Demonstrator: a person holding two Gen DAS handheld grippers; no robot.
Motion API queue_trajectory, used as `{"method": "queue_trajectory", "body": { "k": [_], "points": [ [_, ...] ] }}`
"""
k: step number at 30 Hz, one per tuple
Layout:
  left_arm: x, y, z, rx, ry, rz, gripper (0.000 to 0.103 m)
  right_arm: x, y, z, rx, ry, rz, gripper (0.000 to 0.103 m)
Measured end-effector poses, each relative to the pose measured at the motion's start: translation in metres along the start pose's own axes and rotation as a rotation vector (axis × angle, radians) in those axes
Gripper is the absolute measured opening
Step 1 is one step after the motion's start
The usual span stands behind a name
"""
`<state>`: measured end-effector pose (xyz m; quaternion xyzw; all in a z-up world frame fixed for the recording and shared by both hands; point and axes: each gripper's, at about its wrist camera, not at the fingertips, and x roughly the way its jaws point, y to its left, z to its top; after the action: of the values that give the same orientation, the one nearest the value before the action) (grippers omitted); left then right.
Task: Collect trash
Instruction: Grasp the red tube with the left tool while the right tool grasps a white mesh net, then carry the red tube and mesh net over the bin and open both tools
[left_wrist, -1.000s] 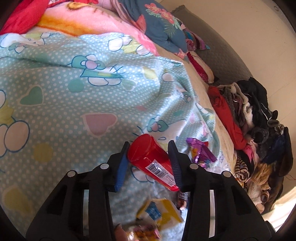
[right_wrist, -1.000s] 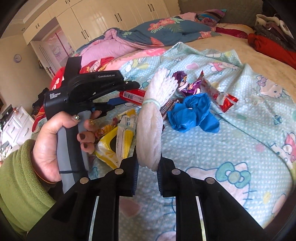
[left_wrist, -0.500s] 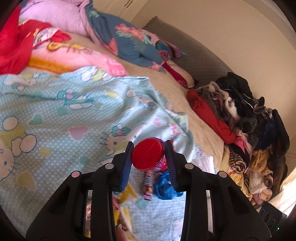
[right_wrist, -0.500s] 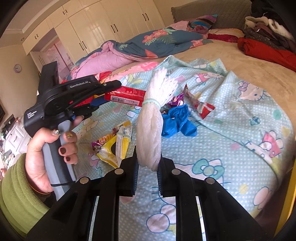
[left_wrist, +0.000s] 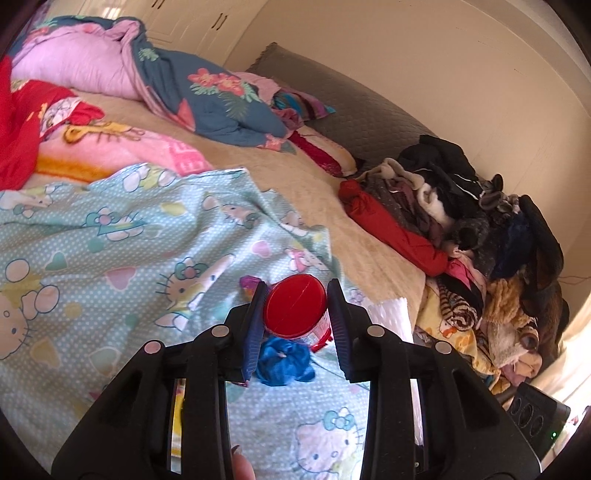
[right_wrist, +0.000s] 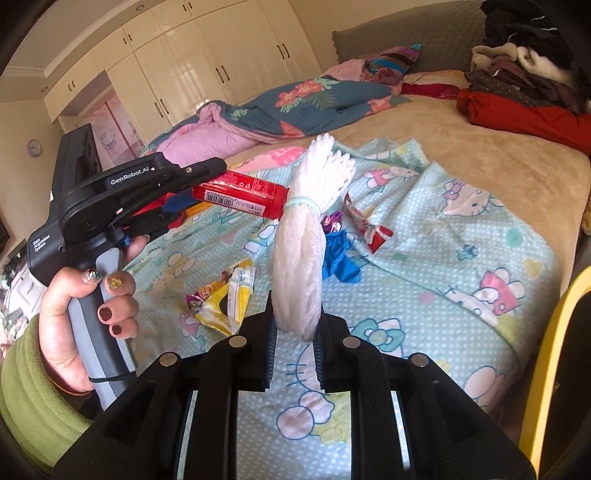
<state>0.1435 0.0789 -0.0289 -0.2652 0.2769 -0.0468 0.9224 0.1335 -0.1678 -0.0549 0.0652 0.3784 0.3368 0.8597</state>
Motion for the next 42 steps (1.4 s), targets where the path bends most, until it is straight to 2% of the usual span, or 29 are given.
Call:
{"method": "queue_trajectory", "body": {
  "k": [16, 42],
  "points": [
    [-0.011, -0.051, -0.012, 0.084, 0.007, -0.059, 0.025, -0.044, -0.021, 0.001, 0.032, -0.065, -0.035, 0.017],
    [-0.008, -0.113, -0.048, 0.201, 0.066, -0.168, 0.025, -0.112, -0.075, -0.016, 0.142, -0.13, -0.159, 0.017]
  ]
}}
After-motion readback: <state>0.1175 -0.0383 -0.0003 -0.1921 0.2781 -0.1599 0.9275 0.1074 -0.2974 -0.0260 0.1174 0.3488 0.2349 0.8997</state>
